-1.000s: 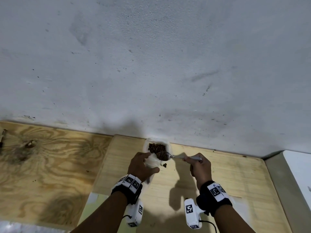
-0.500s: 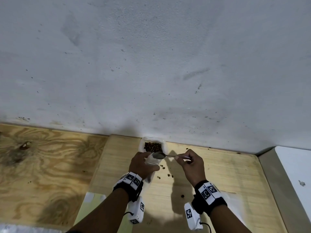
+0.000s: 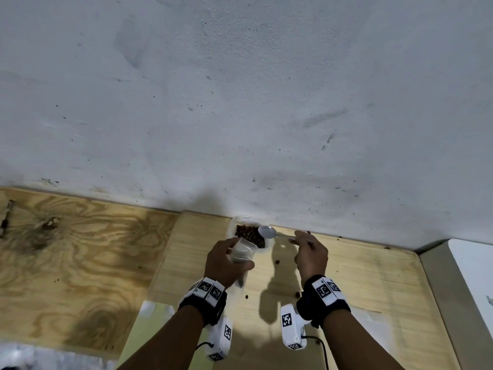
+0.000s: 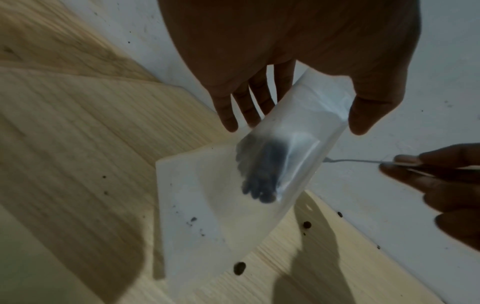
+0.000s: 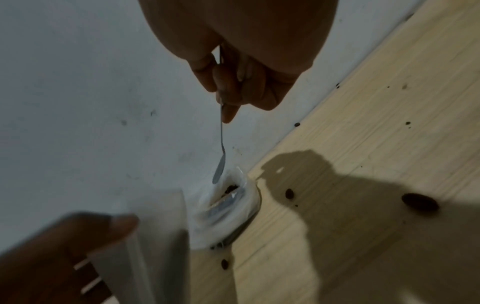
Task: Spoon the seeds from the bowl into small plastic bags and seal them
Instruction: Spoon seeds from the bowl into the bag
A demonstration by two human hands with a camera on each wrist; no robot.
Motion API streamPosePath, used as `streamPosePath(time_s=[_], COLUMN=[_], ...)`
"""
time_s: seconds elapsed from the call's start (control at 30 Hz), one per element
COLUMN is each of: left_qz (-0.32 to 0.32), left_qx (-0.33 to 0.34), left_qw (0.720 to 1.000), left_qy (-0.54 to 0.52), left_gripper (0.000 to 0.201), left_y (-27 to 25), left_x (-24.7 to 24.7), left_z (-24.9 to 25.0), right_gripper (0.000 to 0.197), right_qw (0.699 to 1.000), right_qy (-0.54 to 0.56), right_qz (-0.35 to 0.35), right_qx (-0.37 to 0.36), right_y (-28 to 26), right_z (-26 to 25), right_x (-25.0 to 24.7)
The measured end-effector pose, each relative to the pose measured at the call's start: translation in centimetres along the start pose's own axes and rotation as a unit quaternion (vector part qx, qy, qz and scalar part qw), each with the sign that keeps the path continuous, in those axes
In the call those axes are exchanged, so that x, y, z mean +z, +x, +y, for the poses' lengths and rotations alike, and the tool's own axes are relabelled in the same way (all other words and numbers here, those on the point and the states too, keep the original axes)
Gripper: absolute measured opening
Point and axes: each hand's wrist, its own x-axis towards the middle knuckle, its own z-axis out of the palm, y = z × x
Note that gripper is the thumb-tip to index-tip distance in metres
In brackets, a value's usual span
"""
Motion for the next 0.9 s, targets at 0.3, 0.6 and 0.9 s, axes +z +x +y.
streamPosePath(time_s=[0.3,0.6,0.9], left_qz=[0.043,0.006,-0.028], left_qx=[0.040,0.102,0.131], left_qw=[0.994,0.991,0.989], left_qy=[-0.092,-0.082,-0.068], left_gripper=[0.075,0.074,0.078], left_y=[-0.7,-0.7,-0.5], left_x=[-0.2,0.2,0.5], left_z=[0.4,1.5,2.1], right_gripper=[0.045,0.055,0.045], right_qw=[0.964,0.902,0.885], right_qy=[-0.190,-0.227,-0.208], right_qz=[-0.187,-0.248,-0.361], right_qx=[-0.008,-0.272,-0.207], right_y=[-1.6,-4.5,-4.5], right_z=[0.3,-3.7,-4.5], right_x=[0.6,-1.9,-2.7])
